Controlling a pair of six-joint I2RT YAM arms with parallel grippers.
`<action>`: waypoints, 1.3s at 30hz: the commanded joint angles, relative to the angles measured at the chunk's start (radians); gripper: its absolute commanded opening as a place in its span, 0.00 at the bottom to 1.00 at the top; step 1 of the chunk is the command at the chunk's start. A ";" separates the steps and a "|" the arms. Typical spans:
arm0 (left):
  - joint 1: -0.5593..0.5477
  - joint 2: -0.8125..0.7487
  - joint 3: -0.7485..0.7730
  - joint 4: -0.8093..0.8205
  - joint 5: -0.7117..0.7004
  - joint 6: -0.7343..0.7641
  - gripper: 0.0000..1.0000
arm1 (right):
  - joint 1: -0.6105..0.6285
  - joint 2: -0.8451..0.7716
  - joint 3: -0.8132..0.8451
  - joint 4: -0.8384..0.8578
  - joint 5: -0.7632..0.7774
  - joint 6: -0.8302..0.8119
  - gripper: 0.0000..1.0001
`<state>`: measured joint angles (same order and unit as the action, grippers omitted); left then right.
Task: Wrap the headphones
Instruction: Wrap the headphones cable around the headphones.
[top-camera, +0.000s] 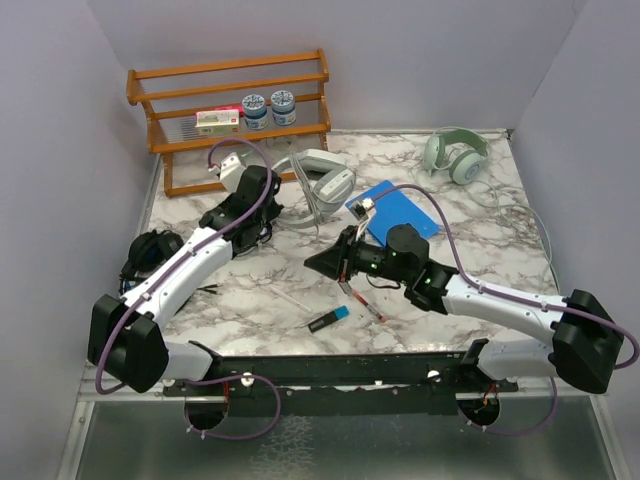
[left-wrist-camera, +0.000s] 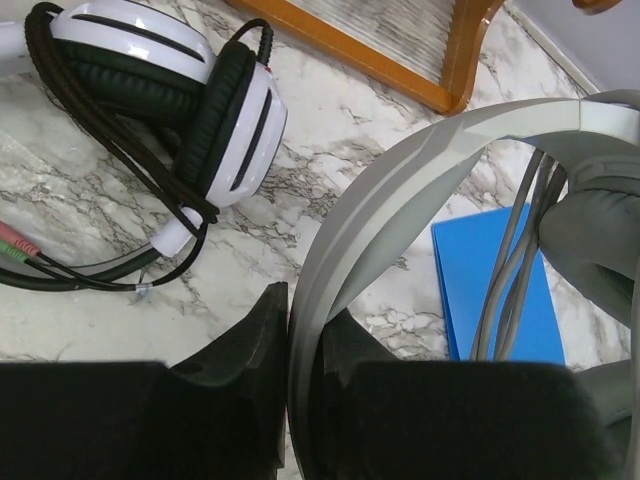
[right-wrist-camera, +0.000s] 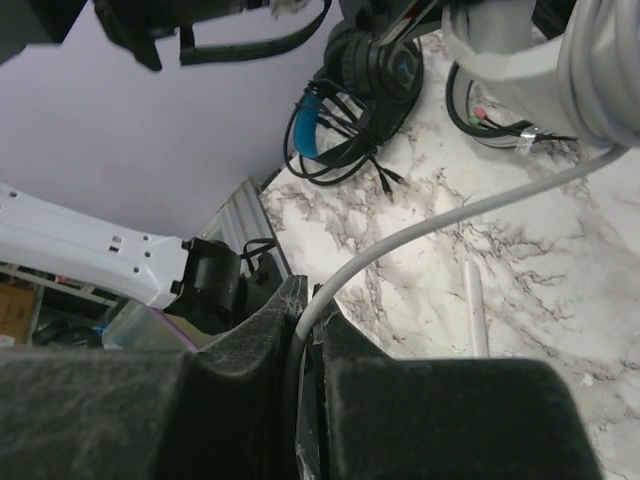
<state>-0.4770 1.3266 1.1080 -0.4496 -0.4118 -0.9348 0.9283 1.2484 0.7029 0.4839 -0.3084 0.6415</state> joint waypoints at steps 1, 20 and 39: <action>-0.072 -0.015 -0.031 0.239 -0.112 0.033 0.00 | 0.011 0.007 0.087 -0.120 0.132 0.010 0.15; -0.224 -0.086 -0.190 0.350 -0.091 0.563 0.00 | 0.010 0.087 0.429 -0.742 0.424 -0.394 0.08; -0.232 -0.062 -0.165 0.217 0.042 0.693 0.00 | 0.008 0.151 0.585 -1.010 0.396 -0.697 0.14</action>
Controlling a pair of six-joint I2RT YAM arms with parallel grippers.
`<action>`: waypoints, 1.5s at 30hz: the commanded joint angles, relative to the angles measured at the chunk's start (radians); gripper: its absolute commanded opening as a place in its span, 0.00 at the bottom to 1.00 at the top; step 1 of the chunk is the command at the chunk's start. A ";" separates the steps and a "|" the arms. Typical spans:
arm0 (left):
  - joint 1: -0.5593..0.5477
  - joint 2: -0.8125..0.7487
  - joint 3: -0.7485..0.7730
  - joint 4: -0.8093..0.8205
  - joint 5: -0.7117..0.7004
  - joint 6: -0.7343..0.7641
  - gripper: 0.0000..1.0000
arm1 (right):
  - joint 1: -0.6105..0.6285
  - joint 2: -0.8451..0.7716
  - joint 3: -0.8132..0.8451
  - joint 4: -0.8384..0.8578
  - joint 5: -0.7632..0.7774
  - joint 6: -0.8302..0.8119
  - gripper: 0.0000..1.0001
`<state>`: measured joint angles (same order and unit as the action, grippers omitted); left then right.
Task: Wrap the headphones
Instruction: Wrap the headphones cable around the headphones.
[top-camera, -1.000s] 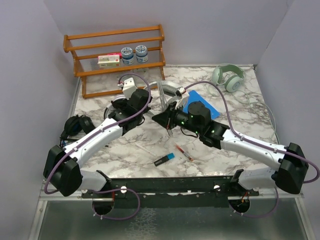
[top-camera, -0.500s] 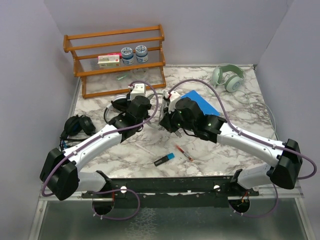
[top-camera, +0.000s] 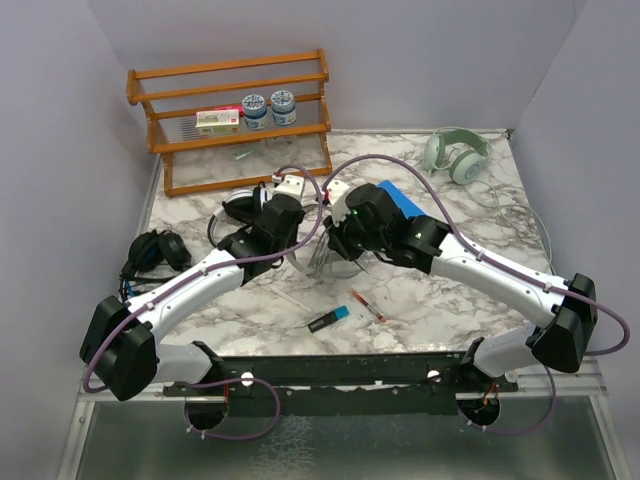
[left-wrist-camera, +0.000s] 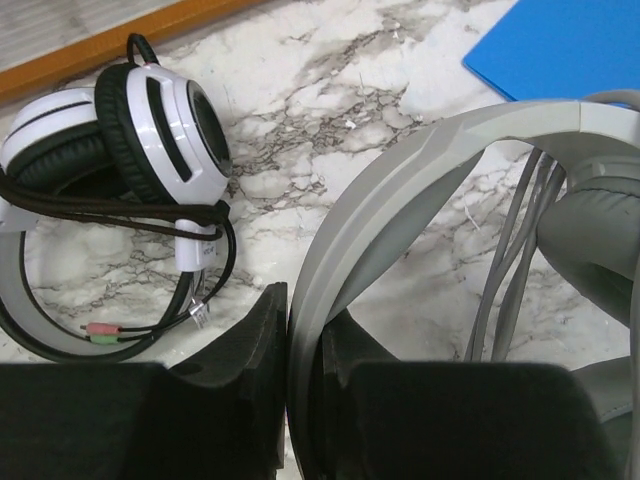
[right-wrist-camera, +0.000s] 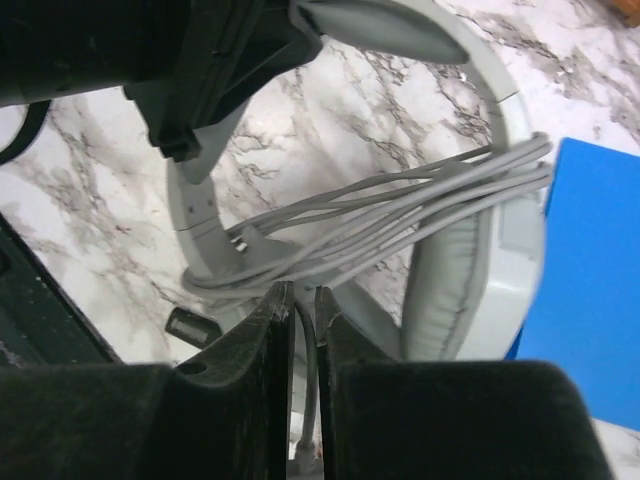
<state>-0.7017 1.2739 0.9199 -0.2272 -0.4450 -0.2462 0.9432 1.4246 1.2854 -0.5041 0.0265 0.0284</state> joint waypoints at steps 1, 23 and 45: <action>-0.008 -0.007 0.024 -0.009 0.088 0.005 0.00 | -0.007 -0.030 0.000 -0.017 0.072 -0.086 0.13; -0.004 0.067 0.162 -0.160 0.192 -0.154 0.00 | -0.021 -0.398 -0.260 0.089 0.289 0.026 0.21; 0.001 0.035 0.337 -0.305 0.320 -0.358 0.00 | -0.021 -1.012 -0.955 0.457 0.242 0.456 0.74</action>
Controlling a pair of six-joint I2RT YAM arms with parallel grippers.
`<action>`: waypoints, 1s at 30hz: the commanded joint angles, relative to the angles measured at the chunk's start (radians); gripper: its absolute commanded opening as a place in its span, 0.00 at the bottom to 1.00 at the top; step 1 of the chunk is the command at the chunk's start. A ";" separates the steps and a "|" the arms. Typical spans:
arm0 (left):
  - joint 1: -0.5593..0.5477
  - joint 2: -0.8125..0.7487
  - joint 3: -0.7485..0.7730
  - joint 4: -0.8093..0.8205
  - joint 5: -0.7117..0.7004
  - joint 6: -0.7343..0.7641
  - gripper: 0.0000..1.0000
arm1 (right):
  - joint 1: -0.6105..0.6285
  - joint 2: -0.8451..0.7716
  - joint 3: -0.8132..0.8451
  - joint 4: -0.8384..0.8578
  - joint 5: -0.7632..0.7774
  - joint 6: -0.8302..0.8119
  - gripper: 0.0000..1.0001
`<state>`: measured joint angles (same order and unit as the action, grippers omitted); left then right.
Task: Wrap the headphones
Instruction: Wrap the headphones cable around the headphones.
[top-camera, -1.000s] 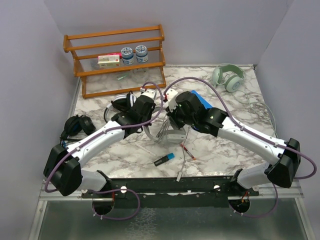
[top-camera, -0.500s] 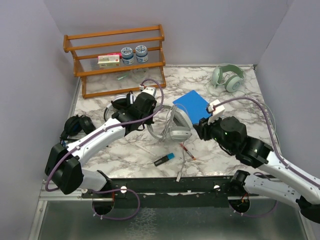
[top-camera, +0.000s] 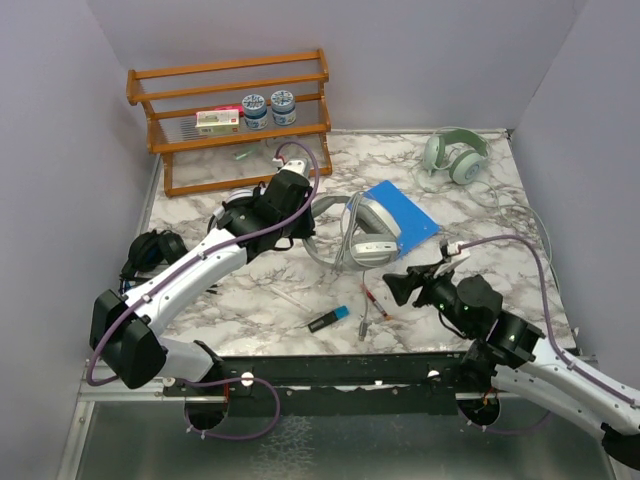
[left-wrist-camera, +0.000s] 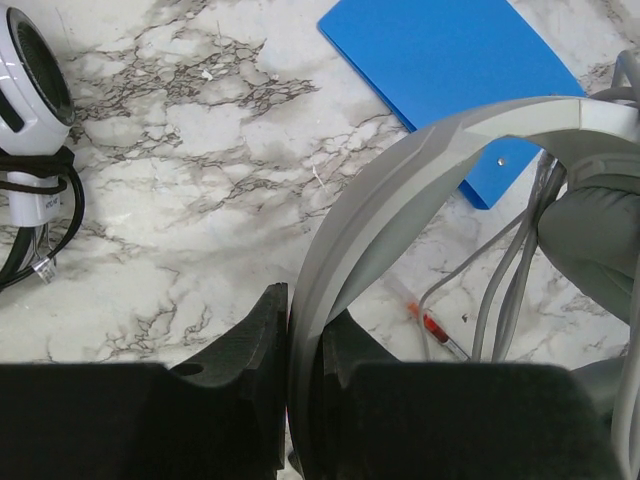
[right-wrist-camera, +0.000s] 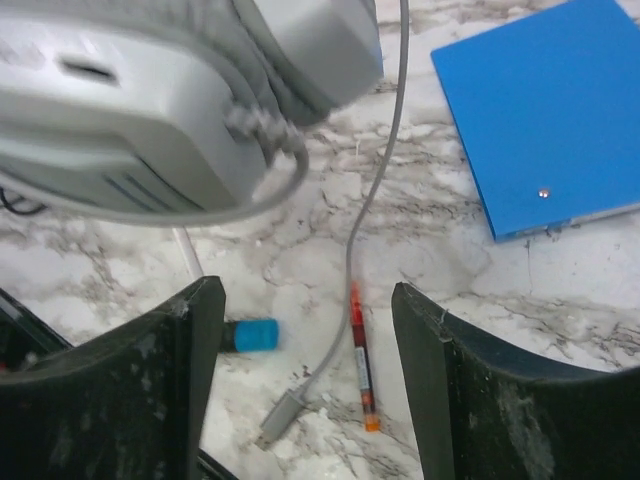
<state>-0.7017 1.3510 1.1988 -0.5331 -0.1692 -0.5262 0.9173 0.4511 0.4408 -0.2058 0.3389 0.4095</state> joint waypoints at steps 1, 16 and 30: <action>0.001 -0.044 0.072 -0.012 0.041 -0.082 0.00 | 0.005 -0.043 -0.129 0.180 -0.072 0.085 0.81; 0.000 -0.063 0.130 -0.063 0.082 -0.109 0.00 | 0.004 0.244 -0.371 0.709 -0.031 0.160 0.72; -0.001 -0.072 0.126 -0.067 0.080 -0.115 0.00 | -0.070 0.700 -0.266 0.906 -0.087 0.096 0.59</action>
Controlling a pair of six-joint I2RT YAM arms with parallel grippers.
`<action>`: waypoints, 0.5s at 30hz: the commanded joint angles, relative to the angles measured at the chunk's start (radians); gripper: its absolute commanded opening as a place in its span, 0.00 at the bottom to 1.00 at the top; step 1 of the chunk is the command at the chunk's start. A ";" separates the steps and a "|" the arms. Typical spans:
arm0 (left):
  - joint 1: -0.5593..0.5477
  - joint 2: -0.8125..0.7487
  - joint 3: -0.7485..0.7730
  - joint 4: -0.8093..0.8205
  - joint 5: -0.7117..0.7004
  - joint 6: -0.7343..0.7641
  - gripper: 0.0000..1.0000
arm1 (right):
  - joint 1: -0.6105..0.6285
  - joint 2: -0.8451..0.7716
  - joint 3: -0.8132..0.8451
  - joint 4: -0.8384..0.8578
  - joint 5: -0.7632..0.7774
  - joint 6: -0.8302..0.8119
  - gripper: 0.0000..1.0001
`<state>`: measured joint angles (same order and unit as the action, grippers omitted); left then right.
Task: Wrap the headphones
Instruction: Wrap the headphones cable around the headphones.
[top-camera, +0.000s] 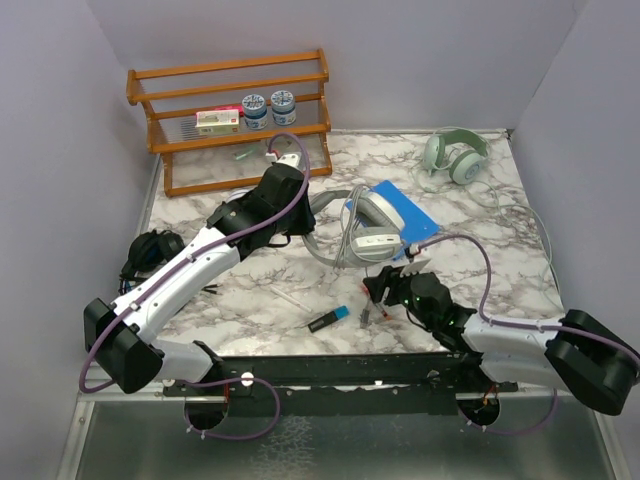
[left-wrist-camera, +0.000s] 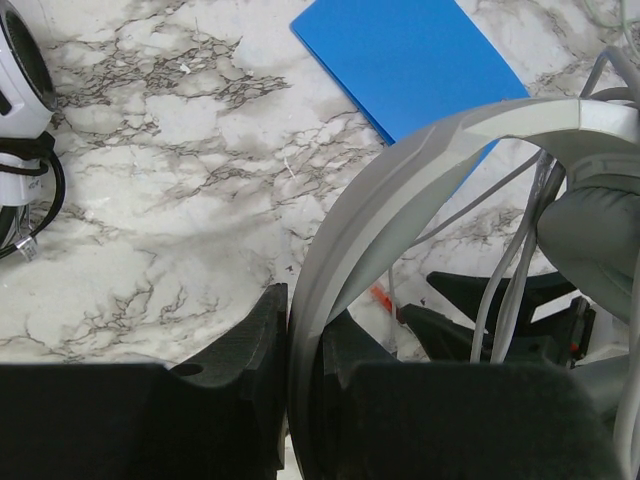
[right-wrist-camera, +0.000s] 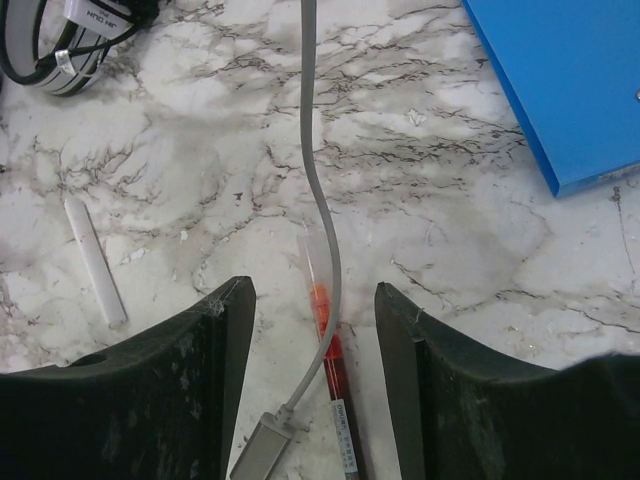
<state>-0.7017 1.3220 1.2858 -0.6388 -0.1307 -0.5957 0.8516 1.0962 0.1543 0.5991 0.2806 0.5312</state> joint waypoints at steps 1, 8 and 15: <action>0.000 -0.042 0.040 0.039 0.042 -0.046 0.00 | -0.006 0.076 0.028 0.113 -0.028 -0.036 0.58; 0.000 -0.028 0.053 0.039 0.068 -0.059 0.00 | -0.017 0.212 0.060 0.161 -0.069 -0.041 0.50; 0.000 -0.028 0.058 0.039 0.065 -0.065 0.00 | -0.018 0.302 0.056 0.221 -0.139 -0.020 0.37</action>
<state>-0.7017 1.3205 1.2861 -0.6388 -0.1097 -0.6128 0.8421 1.3659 0.1955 0.7513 0.1993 0.4999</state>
